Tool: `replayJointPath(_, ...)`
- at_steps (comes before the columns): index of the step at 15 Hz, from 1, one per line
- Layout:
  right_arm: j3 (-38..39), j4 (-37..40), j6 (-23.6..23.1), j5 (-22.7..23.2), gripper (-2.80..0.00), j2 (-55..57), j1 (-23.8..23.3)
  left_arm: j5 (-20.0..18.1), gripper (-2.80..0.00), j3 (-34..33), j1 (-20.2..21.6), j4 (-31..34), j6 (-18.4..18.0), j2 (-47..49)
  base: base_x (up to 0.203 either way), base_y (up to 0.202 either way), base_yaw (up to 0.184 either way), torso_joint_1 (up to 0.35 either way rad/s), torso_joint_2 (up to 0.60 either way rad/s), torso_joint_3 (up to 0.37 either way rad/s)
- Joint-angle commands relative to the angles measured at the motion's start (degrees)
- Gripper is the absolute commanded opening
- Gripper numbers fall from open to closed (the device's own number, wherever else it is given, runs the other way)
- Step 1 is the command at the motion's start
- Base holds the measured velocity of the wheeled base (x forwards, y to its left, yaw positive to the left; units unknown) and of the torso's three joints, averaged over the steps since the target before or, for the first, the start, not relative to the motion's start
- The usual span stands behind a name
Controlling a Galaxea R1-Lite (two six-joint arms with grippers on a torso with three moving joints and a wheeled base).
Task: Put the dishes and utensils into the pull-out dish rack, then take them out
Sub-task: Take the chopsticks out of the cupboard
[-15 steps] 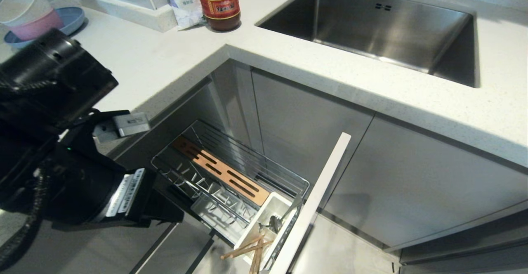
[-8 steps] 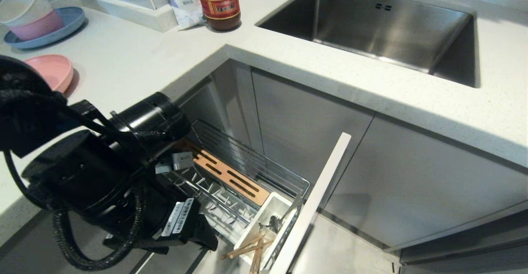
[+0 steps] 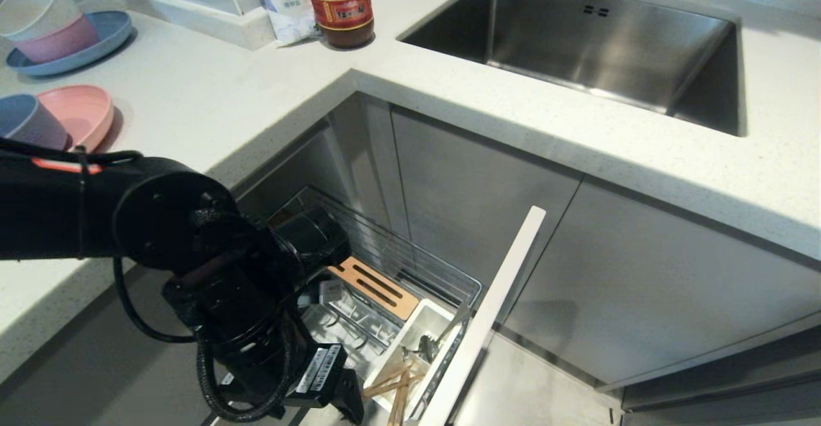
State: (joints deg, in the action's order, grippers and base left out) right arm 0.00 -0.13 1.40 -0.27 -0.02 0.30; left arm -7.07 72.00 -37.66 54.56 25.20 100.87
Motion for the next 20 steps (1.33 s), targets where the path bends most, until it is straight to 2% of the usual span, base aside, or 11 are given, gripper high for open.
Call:
replayJointPath(1,0.09,-0.04,0.00,0.00,-2.80,-0.24,0.03,-0.54,0.00,-0.52,1.03,-0.58,-0.31,4.39,0.000,0.000,0.000,0.000,0.00,0.000)
replayJointPath(7,0.09,-0.03,0.00,0.00,-2.80,-0.24,-0.01,-1.63,0.00,-0.01,3.79,-0.93,-2.38,11.78,0.000,0.000,0.000,0.000,0.00,0.000)
replayJointPath(11,0.09,-0.04,0.00,0.00,-2.80,-0.24,0.04,-4.40,0.00,1.85,5.90,-0.85,-4.69,14.60,0.000,0.000,0.000,0.000,0.00,0.000)
replayJointPath(16,0.09,-0.04,0.00,0.00,-2.80,-0.24,0.05,-7.43,0.00,4.60,6.72,-0.47,-5.30,18.55,0.000,0.000,0.000,0.000,0.00,0.000)
replayJointPath(20,0.09,-0.04,0.00,0.00,-2.80,-0.24,0.05,-7.52,0.00,6.73,7.10,1.40,-6.31,20.66,0.000,0.000,0.000,0.000,0.00,0.000)
